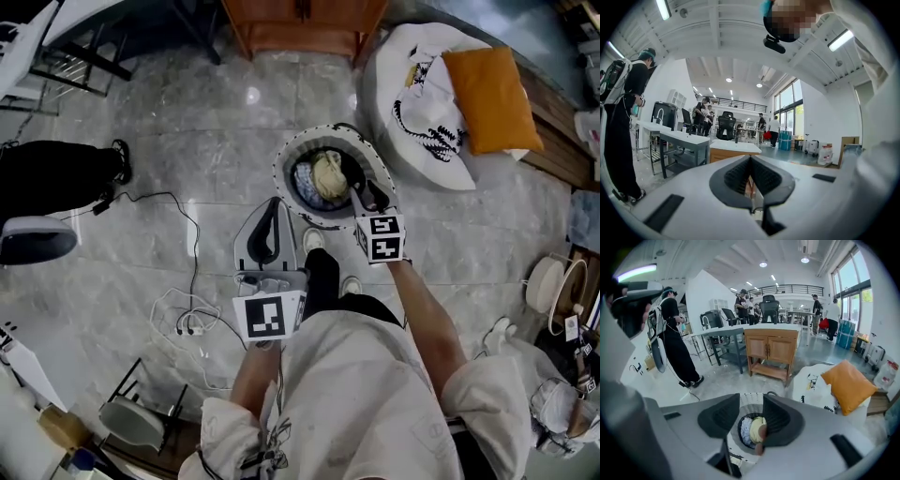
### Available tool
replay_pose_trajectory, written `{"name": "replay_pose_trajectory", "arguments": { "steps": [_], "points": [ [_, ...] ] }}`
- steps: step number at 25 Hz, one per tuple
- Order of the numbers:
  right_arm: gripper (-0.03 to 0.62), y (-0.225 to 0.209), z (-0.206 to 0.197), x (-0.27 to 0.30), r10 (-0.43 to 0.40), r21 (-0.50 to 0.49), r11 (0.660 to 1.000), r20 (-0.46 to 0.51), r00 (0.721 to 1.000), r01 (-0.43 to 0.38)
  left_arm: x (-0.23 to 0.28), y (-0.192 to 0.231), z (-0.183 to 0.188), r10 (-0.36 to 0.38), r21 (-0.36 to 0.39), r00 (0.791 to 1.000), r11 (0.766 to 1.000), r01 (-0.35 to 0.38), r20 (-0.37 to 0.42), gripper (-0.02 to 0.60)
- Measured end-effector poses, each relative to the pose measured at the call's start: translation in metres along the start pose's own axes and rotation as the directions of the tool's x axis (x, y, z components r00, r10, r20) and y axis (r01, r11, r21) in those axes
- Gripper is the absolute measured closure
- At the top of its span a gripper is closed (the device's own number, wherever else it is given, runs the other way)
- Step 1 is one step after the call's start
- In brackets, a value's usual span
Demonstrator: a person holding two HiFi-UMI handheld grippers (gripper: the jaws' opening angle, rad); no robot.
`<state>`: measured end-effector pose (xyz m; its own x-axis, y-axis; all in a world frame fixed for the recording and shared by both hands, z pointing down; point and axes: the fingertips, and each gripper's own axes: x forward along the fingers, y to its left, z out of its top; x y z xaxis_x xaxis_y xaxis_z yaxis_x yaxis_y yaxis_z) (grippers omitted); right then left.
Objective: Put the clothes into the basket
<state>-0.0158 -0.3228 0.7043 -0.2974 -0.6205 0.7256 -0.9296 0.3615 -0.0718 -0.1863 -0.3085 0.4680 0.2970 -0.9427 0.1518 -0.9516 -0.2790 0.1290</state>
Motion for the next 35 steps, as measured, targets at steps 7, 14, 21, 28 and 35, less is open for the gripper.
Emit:
{"name": "replay_pose_trajectory", "arguments": {
  "steps": [7,14,21,28,35],
  "points": [
    [0.457,0.004,0.04,-0.059,0.013,-0.008,1.0,0.148,0.989,-0.012,-0.008,-0.016,0.023,-0.013,0.027,0.999,1.0,0.012,0.035,0.58],
    [0.464,0.0,0.095,-0.133,0.017,-0.015,1.0,0.331,0.943,-0.013,-0.016,-0.028,0.039,-0.016,0.04,0.998,0.999,0.014,0.06,0.58],
    [0.47,-0.008,0.142,-0.199,-0.001,-0.023,1.0,0.477,0.879,0.014,-0.02,-0.037,0.061,-0.025,0.065,0.995,0.998,0.019,0.093,0.58],
    [0.514,-0.017,0.172,-0.243,-0.039,-0.017,0.998,0.586,0.809,0.061,-0.025,-0.047,0.077,-0.04,0.09,0.991,0.996,0.028,0.127,0.58],
    [0.596,-0.025,0.193,-0.274,-0.085,-0.007,0.993,0.658,0.748,0.119,-0.03,-0.051,0.093,-0.045,0.104,0.987,0.994,0.029,0.156,0.58]
  ]
}}
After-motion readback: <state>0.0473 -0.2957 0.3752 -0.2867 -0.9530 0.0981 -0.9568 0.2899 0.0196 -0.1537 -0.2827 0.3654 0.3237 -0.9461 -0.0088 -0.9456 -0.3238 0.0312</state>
